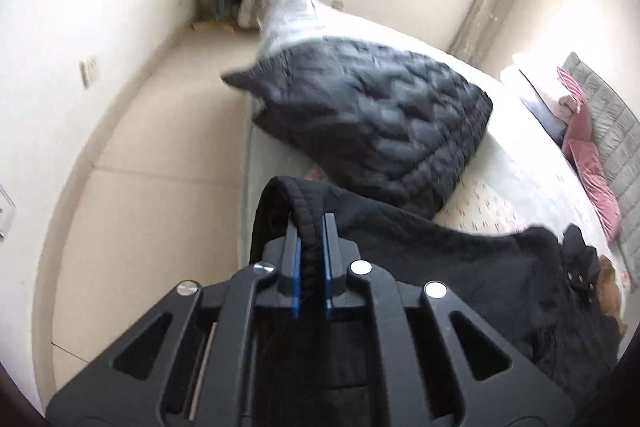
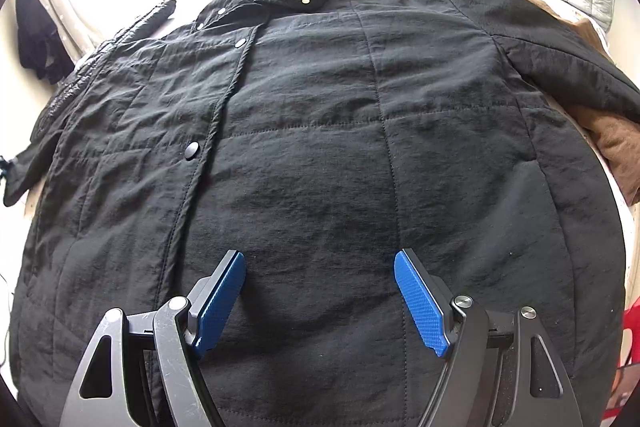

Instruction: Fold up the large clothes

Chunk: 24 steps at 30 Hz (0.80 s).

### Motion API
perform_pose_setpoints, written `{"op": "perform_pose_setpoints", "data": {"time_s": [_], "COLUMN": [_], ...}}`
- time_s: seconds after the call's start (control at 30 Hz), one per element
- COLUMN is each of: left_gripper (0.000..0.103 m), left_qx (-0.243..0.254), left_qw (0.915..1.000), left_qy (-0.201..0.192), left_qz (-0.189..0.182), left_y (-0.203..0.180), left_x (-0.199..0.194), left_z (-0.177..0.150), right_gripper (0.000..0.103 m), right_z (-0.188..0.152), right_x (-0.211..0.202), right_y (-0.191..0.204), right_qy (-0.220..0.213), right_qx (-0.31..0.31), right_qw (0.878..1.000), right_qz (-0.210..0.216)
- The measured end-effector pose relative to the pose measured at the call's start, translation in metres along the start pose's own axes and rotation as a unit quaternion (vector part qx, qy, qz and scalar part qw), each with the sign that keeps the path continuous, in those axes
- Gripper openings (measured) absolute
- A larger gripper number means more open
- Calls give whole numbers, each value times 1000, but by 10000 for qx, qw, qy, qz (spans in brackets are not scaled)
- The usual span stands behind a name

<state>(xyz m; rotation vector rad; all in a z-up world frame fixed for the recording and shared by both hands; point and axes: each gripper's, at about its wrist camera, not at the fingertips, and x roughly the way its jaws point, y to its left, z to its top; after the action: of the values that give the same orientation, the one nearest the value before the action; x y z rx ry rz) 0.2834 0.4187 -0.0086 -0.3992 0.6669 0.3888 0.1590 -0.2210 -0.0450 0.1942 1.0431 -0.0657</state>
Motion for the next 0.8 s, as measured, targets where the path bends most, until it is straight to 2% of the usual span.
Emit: {"op": "perform_pose_setpoints", "data": {"time_s": [0.03, 0.07, 0.13, 0.2, 0.23, 0.27, 0.3, 0.33, 0.43, 0.47, 0.53, 0.6, 0.7, 0.8], "left_gripper": [10, 10, 11, 13, 23, 31, 51, 64, 67, 68, 77, 78, 78, 78], "left_qx": [68, 92, 190, 406, 448, 462, 504, 618, 1167, 1325, 1560, 1783, 2108, 2477], "left_qw": [9986, 9964, 9936, 9861, 9854, 9879, 9910, 9932, 9929, 9911, 9846, 9742, 9538, 9367], "left_qy": [-378, -545, -354, -115, -129, -188, -235, -267, -123, 28, 361, 658, 1027, 1167], "left_qz": [350, 639, 1054, 1608, 1639, 1470, 1217, 954, 192, -111, -702, -1217, -1876, -2184], "left_y": [0, 0, -3, -12, -17, -24, -36, -51, -111, -132, -174, -217, -279, -330], "left_x": [-10, -12, 0, 8, 4, -5, -13, -23, -37, -39, -39, -38, -31, -18], "left_z": [10, 17, 29, 34, 34, 32, 28, 21, -2, -11, -30, -54, -92, -130], "right_gripper": [78, 78, 78, 78, 78, 78, 78, 78, 78, 78, 78, 79, 80, 81], "right_z": [0, 0, -1, 0, 0, 1, 2, 4, 13, 18, 32, 51, 87, 122], "right_x": [0, 0, 0, -2, -4, -6, -9, -12, -21, -23, -25, -23, -12, 8], "right_y": [1, 1, 1, 1, 2, 2, 4, 4, 6, 7, 8, 13, 24, 35], "right_qy": [-5, -7, -13, -39, -65, -95, -126, -157, -231, -217, -155, -86, -225, -457], "right_qx": [-15, -24, -38, -46, -50, -68, -106, -145, -260, -313, -396, -550, -757, -993], "right_qw": [10000, 10000, 10000, 9999, 9999, 9999, 9998, 9997, 9993, 9992, 9990, 9984, 9968, 9935], "right_qz": [-2, 12, 33, 85, 100, 109, 124, 123, 95, 113, 105, 46, -147, -307]}}
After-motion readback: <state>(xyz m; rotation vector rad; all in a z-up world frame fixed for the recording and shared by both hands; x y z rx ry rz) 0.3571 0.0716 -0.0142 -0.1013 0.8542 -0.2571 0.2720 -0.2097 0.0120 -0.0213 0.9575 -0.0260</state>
